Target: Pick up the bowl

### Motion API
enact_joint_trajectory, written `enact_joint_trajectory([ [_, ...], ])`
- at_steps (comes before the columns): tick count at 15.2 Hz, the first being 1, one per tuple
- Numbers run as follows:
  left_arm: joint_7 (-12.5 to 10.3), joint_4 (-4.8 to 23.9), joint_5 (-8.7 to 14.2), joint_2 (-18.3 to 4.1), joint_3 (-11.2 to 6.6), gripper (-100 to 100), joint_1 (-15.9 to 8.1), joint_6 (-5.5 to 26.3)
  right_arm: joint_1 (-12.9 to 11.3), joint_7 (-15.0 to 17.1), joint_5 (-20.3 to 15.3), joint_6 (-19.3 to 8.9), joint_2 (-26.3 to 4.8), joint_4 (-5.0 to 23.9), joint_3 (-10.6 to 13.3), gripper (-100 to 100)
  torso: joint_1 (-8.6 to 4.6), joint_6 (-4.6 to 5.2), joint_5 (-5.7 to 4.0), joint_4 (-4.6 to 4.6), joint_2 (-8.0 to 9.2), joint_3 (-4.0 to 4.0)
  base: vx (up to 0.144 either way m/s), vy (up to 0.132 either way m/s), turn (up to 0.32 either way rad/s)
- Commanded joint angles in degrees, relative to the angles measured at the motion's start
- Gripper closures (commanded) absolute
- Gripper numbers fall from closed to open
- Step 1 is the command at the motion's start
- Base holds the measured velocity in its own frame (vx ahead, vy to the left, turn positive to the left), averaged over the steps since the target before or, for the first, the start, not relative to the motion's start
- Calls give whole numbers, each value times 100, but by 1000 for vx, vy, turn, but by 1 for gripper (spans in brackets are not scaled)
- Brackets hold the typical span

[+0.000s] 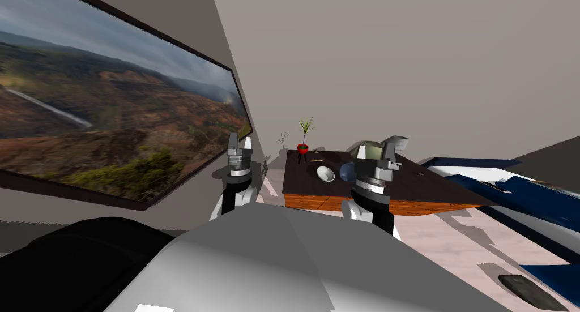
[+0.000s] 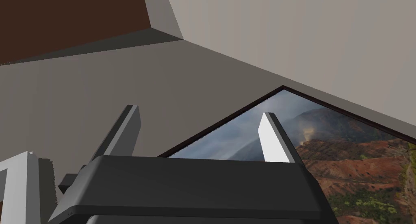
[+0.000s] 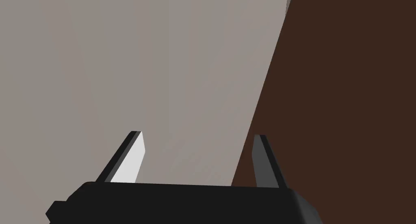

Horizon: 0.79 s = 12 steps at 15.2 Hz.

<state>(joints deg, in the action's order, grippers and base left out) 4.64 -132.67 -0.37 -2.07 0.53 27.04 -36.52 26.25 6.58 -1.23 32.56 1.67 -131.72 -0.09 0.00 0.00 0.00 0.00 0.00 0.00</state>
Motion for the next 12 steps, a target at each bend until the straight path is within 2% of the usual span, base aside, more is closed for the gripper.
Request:
enact_joint_trajectory([
  [1, 0, 0, 0, 0, 0, 0, 0, 0, -29, -22, -53, -21, -230, 63, 36, -100, 0, 0, 0, 0, 0, 0, -47, 0, 39],
  [3, 0, 0, 0, 0, 0, 0, -1, 0, -58, -45, -106, -42, -404, 127, 73, -100, -4, -2, -1, 4, 24, 13, -91, -16, 74],
  [4, 0, 0, 0, 0, 0, 0, -1, 0, -97, -75, -177, -69, -591, 212, 121, -100, -8, -1, -2, 6, 31, 17, -81, -19, 60],
  [5, 0, 0, 0, 0, 0, 0, -1, 0, -97, -75, -177, -69, -593, 212, 121, -100, -10, -1, -2, 7, 33, 18, -64, -13, 53],
  [6, 0, 0, 0, 0, 0, 0, -1, 0, -144, -112, -265, -103, -789, 316, 181, -100, -9, -1, -2, 7, 30, 18, -52, -11, 76],
  [7, 0, 0, 0, 0, 0, 0, -1, 0, -144, -112, -265, -103, -789, 316, 181, -100, -8, -2, -2, 6, 27, 16, -43, -12, 66],
  [9, 0, 0, 0, 0, 0, 0, -1, 0, -263, -205, -484, -187, -1127, 577, 332, -100, -9, -2, -2, 4, 20, 11, -40, -18, 122],
  [12, 0, 0, 0, 0, 0, 0, -1, 0, -333, -260, -615, -237, -1411, 732, 422, -100, -12, -2, -3, 3, 16, 9, -37, -18, 103],
])
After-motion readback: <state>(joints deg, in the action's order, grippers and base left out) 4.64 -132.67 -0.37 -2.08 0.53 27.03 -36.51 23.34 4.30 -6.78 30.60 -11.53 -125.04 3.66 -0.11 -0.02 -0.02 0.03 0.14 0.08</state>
